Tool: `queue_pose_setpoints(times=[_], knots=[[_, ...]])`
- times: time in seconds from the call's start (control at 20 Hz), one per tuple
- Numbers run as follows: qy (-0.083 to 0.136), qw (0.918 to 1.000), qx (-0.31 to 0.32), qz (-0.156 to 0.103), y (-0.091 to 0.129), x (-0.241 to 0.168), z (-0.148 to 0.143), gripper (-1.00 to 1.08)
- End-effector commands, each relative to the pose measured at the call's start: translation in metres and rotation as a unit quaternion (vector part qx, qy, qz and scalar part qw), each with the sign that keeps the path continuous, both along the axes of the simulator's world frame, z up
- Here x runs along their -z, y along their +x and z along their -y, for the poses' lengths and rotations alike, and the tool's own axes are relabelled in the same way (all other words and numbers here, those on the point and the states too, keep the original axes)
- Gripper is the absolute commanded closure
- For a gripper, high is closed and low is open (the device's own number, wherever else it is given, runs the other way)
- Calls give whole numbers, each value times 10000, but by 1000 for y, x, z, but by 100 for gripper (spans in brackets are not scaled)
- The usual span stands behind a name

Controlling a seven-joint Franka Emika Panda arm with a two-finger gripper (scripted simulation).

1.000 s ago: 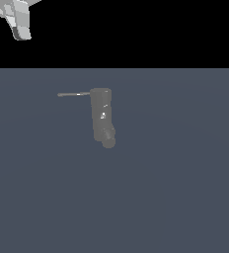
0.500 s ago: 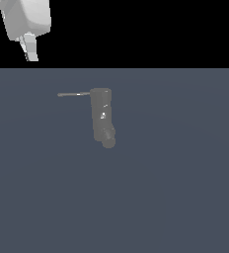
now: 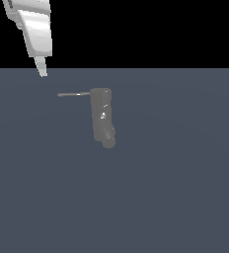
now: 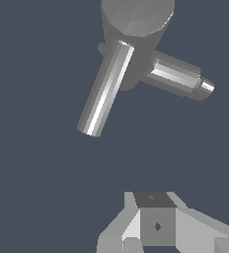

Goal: Turn on the faucet by rotating a designated handle.

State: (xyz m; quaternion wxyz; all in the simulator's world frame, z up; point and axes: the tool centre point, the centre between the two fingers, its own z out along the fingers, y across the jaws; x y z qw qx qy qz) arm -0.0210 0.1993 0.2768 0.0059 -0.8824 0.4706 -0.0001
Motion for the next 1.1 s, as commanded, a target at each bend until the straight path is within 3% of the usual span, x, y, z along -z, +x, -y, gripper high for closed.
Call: queue_pose_setpoints(times=[0.0, 0.6, 1.05], knots=[[-9, 9997, 242, -2, 15, 10, -1, 108], [-51, 9903, 1387, -24, 85, 56, 4, 108], [-54, 9829, 1841, -35, 113, 73, 11, 108]])
